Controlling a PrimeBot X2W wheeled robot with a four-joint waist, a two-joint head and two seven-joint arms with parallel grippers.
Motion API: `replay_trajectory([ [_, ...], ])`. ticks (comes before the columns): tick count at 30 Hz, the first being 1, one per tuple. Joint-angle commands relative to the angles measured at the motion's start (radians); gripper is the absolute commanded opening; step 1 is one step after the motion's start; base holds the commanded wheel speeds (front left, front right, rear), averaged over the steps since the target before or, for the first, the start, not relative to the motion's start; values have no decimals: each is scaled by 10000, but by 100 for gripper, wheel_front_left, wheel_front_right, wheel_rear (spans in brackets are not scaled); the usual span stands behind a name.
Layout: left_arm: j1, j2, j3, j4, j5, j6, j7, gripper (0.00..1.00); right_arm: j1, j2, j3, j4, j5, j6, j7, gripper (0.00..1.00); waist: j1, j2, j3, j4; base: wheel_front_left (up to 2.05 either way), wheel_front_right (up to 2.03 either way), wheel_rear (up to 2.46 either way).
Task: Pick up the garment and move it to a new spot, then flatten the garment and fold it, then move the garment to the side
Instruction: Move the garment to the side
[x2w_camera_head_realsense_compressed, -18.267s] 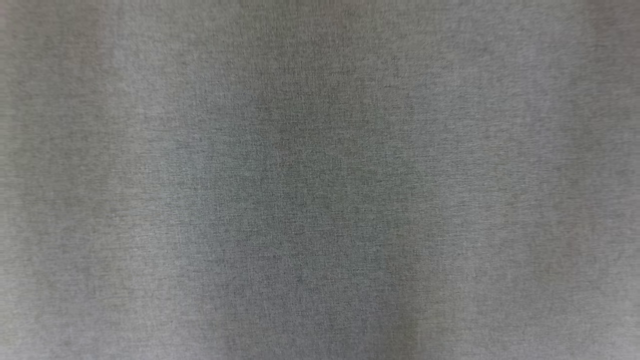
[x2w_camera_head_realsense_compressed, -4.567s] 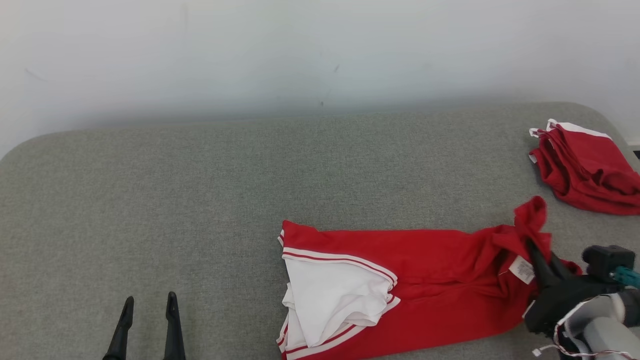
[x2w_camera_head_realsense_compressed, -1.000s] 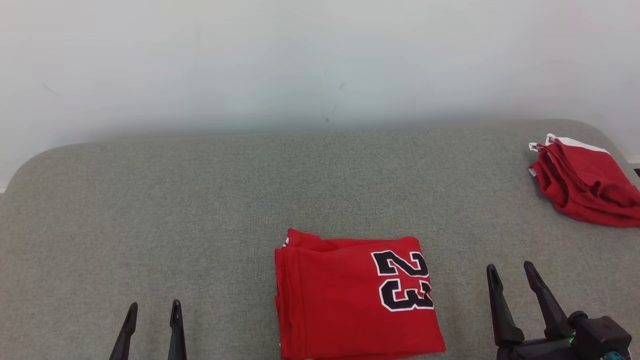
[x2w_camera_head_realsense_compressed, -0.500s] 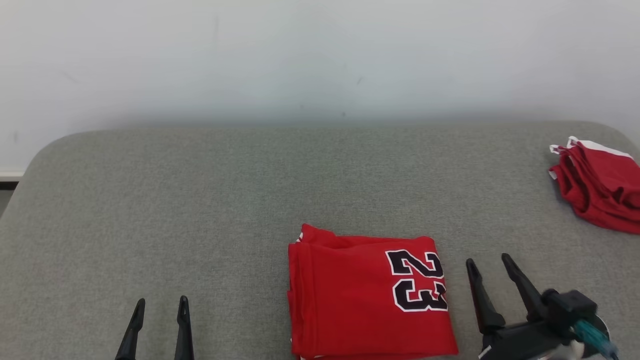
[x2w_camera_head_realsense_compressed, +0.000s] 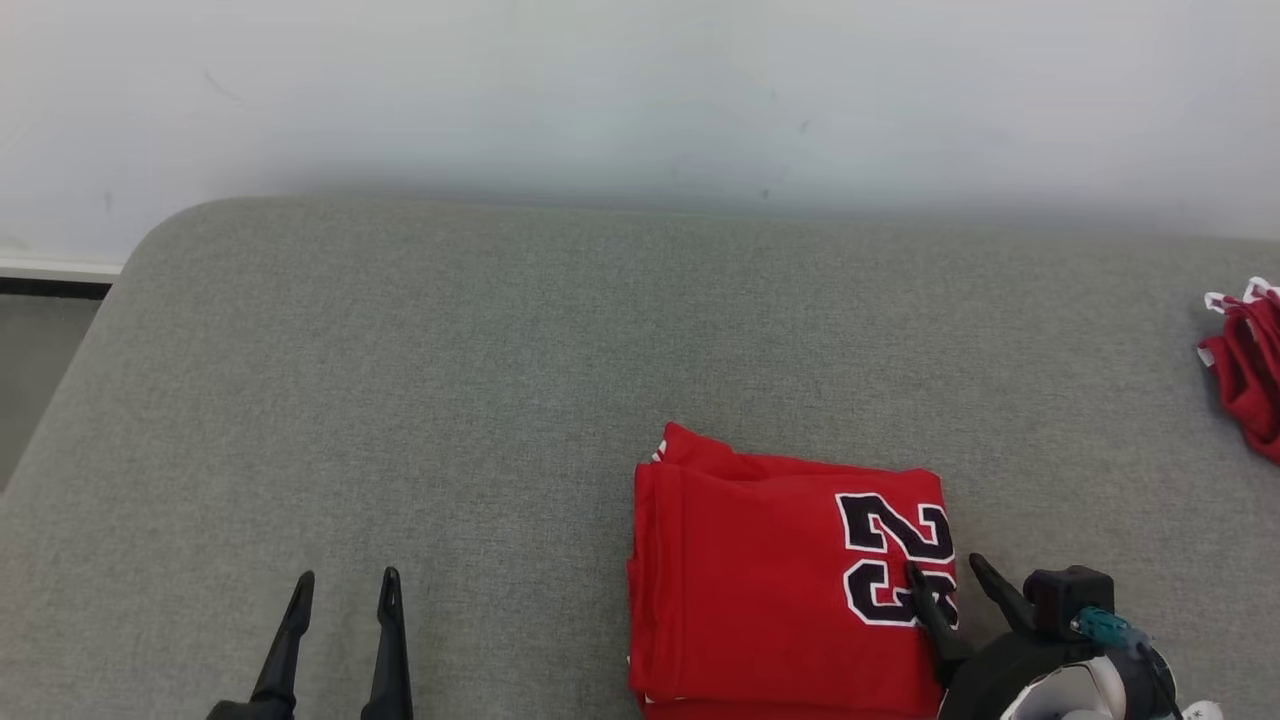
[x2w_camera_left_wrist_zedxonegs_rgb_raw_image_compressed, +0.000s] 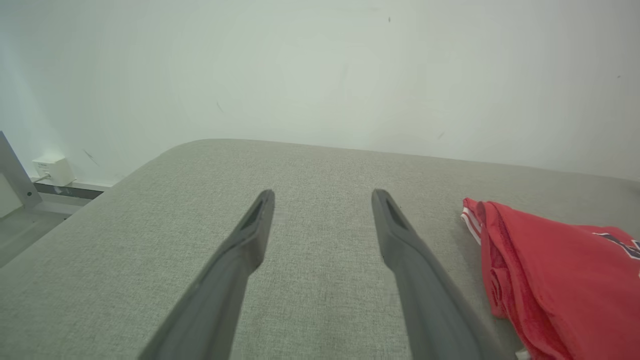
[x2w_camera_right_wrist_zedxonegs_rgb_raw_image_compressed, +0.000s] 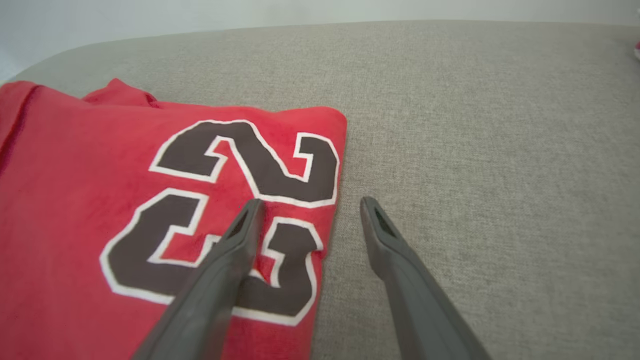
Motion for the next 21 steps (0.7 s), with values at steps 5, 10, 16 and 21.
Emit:
replay_trajectory([
  [5, -325, -2, -109, 32, -22, 99, -28, 100, -580, 230, 476, 1363, 551, -29, -77, 100, -1, 0, 333, 323, 0, 0, 0],
  [10, -401, -2, -85, -70, -46, 215, -28, 100, -765, 266, 912, 1886, 1159, -29, -60, 0, -1, 0, 501, 243, 0, 0, 0],
  [16, -557, -2, -182, -153, -107, 290, -28, 100, -1627, -342, 1315, 1690, 1560, -38, -233, 0, -1, 0, 880, -76, 0, 0, 0],
  [21, -896, -3, -409, -236, -18, 234, -28, 100, -2917, -1175, 2011, 1238, 1700, -32, -35, 0, -1, 0, 1634, -540, 0, 0, 0],
])
